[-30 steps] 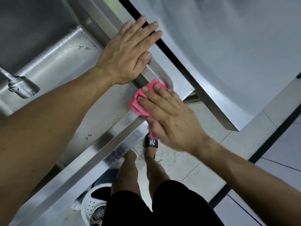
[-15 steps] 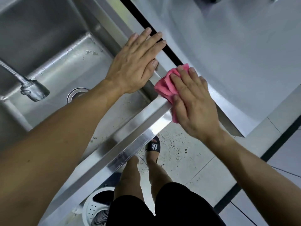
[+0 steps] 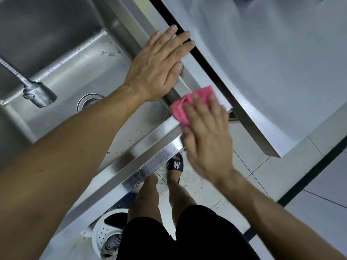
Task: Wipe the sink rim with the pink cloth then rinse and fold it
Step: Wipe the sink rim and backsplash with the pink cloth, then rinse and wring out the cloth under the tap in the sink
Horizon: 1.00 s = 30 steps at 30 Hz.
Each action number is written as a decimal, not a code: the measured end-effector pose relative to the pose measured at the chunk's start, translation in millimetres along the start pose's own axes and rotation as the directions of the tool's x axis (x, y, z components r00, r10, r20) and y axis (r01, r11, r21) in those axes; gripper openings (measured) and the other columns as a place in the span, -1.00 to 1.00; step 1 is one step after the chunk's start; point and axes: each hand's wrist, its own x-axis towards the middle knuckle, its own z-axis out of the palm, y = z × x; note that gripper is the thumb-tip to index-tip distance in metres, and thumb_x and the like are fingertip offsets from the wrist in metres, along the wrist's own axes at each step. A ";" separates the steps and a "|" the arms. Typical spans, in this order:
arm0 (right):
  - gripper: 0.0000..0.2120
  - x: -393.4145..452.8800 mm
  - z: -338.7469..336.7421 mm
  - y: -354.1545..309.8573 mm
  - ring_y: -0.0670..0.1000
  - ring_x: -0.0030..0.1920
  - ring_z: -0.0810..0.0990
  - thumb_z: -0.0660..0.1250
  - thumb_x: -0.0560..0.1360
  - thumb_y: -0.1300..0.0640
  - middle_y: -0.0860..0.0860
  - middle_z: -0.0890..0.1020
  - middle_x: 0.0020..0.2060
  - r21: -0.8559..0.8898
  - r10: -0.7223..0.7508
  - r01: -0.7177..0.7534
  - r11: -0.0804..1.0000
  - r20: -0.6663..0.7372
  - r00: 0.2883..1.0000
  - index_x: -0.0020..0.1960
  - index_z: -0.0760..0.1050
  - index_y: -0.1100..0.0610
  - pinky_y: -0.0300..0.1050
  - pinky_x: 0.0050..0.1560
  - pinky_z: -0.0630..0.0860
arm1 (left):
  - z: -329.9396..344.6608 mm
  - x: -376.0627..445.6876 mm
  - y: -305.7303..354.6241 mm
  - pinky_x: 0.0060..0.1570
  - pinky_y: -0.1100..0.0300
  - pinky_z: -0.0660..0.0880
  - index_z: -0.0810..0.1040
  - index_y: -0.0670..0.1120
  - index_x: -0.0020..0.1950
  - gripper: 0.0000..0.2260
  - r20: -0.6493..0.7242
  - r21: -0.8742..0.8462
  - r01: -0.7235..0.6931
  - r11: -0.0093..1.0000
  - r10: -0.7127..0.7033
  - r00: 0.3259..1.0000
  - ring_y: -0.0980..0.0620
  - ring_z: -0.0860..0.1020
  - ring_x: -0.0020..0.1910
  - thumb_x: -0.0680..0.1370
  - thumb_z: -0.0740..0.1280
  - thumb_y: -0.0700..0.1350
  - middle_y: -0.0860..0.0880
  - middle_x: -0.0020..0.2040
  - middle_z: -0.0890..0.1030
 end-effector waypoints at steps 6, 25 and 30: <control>-0.53 -21.3 11.7 -22.0 0.17 0.63 0.21 0.27 0.67 -0.02 0.08 0.41 0.55 0.054 -0.437 0.435 0.899 0.203 0.876 0.53 0.44 0.12 0.17 0.61 0.18 | -4.9 -0.8 -0.7 0.62 -0.09 0.01 0.23 -0.08 0.64 -0.53 0.065 0.007 0.008 1.000 -0.008 0.998 -0.14 0.12 0.65 0.72 0.00 -0.04 -0.07 0.65 0.23; -0.65 10.1 10.3 -48.9 0.11 0.46 0.50 0.32 0.66 0.07 0.03 0.61 0.37 0.141 -0.487 0.466 0.873 0.268 0.831 0.42 0.56 0.09 0.08 0.53 0.36 | -54.1 -75.7 -14.1 0.59 -0.01 0.15 0.21 -0.03 0.65 -0.52 0.274 -0.295 0.359 0.886 -0.282 0.920 -0.03 0.13 0.64 0.71 0.08 -0.05 0.00 0.66 0.19; -0.67 67.4 5.5 -87.3 -0.17 0.22 0.62 0.24 0.69 -0.03 -0.17 0.66 0.27 0.312 -0.321 0.185 0.932 0.469 0.823 0.42 0.54 -0.05 -0.17 0.38 0.50 | -75.0 -200.0 -22.2 0.30 0.16 0.47 0.60 0.09 0.38 -0.70 0.322 -0.289 0.739 0.608 -0.665 0.673 0.04 0.58 0.28 0.67 0.26 -0.09 0.11 0.38 0.60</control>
